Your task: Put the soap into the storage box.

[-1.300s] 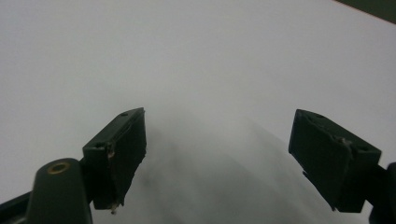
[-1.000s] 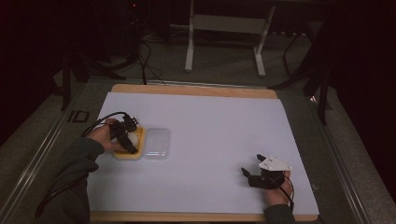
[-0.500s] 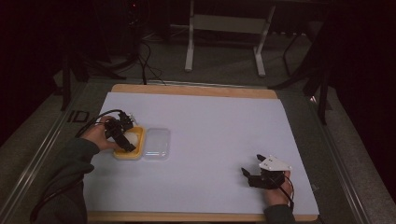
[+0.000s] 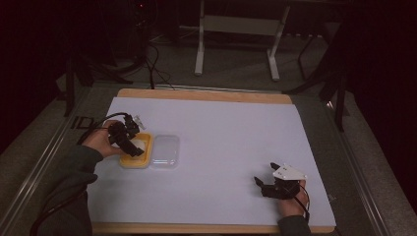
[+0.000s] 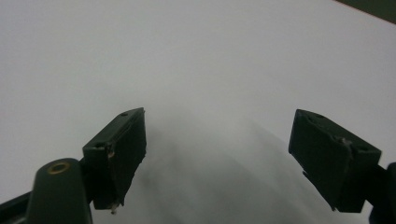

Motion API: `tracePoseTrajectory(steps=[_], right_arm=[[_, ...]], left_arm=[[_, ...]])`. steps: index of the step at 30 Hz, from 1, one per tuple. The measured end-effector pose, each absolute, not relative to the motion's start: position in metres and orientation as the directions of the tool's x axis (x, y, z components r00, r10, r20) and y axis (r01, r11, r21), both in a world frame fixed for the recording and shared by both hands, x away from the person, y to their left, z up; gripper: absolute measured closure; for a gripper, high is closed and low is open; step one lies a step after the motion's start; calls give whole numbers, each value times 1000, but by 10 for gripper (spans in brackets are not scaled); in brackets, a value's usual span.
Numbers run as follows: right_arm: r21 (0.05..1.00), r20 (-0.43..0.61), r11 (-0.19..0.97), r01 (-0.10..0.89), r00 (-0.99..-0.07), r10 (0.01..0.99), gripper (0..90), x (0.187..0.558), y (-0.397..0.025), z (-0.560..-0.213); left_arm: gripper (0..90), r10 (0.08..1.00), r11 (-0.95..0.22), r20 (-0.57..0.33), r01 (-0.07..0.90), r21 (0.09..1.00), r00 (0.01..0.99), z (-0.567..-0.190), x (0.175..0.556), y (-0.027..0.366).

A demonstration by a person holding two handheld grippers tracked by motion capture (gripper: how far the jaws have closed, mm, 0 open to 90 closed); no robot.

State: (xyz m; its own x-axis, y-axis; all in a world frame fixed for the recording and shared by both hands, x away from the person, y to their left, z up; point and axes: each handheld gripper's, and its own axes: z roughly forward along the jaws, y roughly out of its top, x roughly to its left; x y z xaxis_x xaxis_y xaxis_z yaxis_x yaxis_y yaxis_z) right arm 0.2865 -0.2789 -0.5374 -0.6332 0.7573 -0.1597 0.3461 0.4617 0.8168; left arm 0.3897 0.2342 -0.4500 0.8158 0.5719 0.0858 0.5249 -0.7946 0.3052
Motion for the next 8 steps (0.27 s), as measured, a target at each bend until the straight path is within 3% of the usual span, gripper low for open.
tracePoseTrajectory(steps=[3,8], right_arm=[[817,-160,462,346,-633,757,188,287,-279,-537],[815,-155,461,351,-635,757,188,287,-279,-537]], left_arm=[[360,553,-803,97,499,327,827,-445,383,229],[367,548,-794,119,471,385,828,-442,372,223]])
